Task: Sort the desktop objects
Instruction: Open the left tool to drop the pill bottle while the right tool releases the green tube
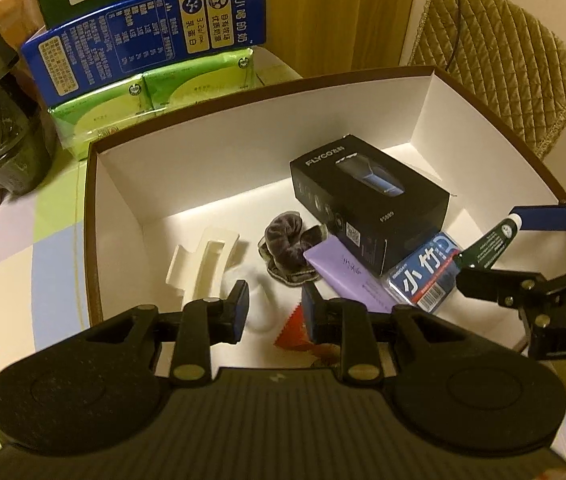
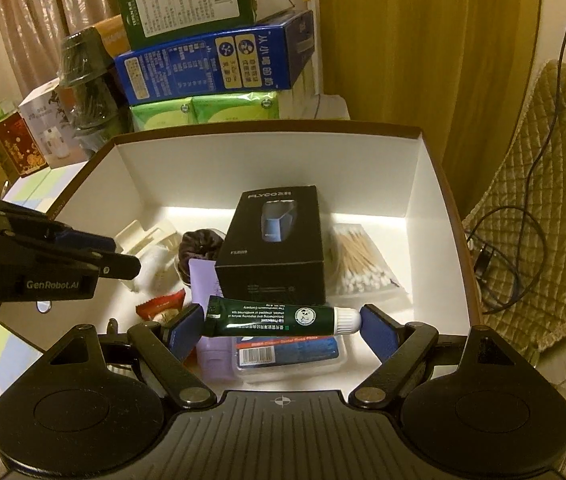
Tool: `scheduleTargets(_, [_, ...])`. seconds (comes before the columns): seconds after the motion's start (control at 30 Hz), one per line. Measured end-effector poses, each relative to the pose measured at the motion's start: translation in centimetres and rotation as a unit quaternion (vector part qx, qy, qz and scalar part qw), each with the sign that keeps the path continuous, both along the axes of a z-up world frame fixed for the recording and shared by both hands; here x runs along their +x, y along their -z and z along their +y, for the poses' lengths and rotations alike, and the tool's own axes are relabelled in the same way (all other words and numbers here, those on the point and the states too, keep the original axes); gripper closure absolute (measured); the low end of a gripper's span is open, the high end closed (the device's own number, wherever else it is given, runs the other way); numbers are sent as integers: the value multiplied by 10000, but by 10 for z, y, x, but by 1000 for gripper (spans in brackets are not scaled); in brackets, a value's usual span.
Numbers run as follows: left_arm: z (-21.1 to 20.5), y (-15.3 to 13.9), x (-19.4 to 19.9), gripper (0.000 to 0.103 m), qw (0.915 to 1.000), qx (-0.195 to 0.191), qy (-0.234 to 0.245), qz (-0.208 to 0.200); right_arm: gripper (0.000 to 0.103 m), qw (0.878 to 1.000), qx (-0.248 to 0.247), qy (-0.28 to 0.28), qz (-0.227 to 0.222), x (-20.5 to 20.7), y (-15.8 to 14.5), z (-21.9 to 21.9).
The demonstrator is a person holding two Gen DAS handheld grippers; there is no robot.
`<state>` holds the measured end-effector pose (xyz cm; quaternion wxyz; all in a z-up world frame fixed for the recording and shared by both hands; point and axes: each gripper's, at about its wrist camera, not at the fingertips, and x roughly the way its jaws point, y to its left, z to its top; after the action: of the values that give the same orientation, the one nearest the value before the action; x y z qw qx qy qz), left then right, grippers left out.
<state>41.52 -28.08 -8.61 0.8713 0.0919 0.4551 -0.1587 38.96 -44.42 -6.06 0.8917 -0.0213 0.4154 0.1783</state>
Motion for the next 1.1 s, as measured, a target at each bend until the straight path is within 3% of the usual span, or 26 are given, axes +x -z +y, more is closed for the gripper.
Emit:
scheduleTargets(0.33, [0,-9,-4,54,9995,47,-305,-100,21,9998,155,-91,6,6,2,-4])
scheduleTargets(0.53, [6,-18,-12,41,9982,69,-555,-208,21,9987,423,-61,-287,11,0,-3])
scheduleTargets(0.6, [8,-22,-16,40,9977,58,-632,-245,12,9980,507,-61,-379,11,-1,-5])
scheduleTargets(0.77, [15,-32,-31,24,9957,53,-866,-337,2,9963,728,13,-466,6,-11,-15])
scheduleTargets(0.87, [19,-38,-44,17,9941,97,-998,-417,2,9963,767,14,-392,0,-17,-20])
scheduleTargets(1.1, [24,-53,-67,10,9928,137,-1052,-555,2,9972,703,74,-260,-19,-24,-23])
